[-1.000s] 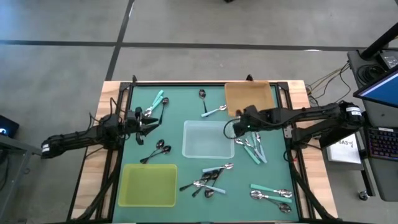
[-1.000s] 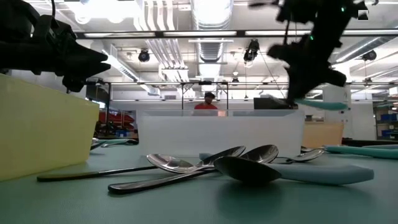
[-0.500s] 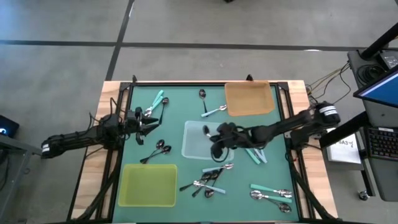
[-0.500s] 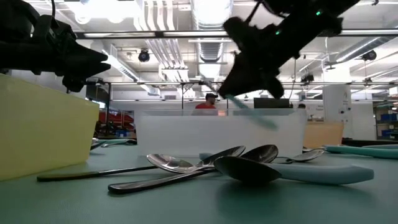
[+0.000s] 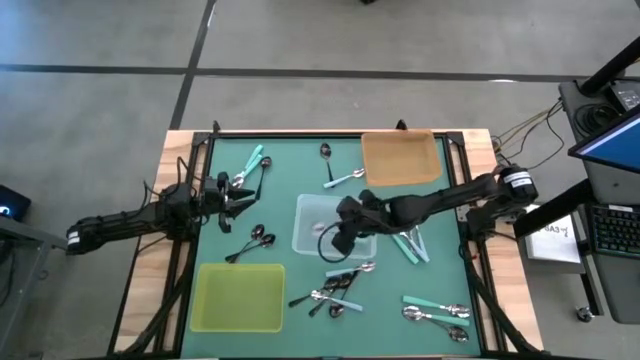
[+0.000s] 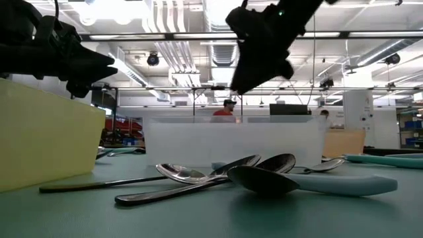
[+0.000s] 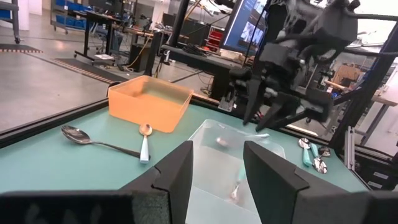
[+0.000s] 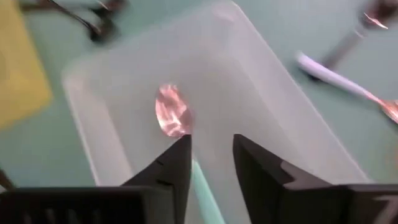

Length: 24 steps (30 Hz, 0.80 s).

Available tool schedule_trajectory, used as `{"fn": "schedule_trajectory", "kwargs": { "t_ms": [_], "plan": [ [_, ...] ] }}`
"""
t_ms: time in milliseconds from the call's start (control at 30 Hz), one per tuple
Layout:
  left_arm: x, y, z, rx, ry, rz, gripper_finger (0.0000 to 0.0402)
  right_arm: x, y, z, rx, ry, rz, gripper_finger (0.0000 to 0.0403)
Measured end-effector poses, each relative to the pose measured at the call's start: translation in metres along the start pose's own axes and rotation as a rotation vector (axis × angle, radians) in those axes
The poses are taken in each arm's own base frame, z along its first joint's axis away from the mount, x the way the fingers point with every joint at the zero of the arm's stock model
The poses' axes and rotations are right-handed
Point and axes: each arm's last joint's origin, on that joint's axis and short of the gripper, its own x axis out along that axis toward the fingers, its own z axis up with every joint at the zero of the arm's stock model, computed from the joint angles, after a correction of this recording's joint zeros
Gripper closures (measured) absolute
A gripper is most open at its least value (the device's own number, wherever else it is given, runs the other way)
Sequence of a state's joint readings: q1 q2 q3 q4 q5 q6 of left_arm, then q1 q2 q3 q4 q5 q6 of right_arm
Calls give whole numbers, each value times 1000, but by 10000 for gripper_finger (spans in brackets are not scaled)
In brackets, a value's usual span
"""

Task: Sort silverware by color (type)
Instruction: Put the green spoon into the transparent bin

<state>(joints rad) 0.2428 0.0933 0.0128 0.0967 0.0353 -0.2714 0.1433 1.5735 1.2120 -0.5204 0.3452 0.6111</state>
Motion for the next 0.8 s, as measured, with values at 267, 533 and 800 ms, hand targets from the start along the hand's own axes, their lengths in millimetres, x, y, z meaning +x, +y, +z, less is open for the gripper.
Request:
{"fn": "schedule_trajectory", "kwargs": {
  "t_ms": [267,533,800],
  "plan": [
    [0,0,0,0,0,0,274,-34,-6,-39,106,318,-263,259],
    [0,0,0,0,0,0,274,-41,3,-98,196,382,-384,276],
    [0,0,0,0,0,0,274,-14,-16,-142,257,452,-390,279]
  ]
}}
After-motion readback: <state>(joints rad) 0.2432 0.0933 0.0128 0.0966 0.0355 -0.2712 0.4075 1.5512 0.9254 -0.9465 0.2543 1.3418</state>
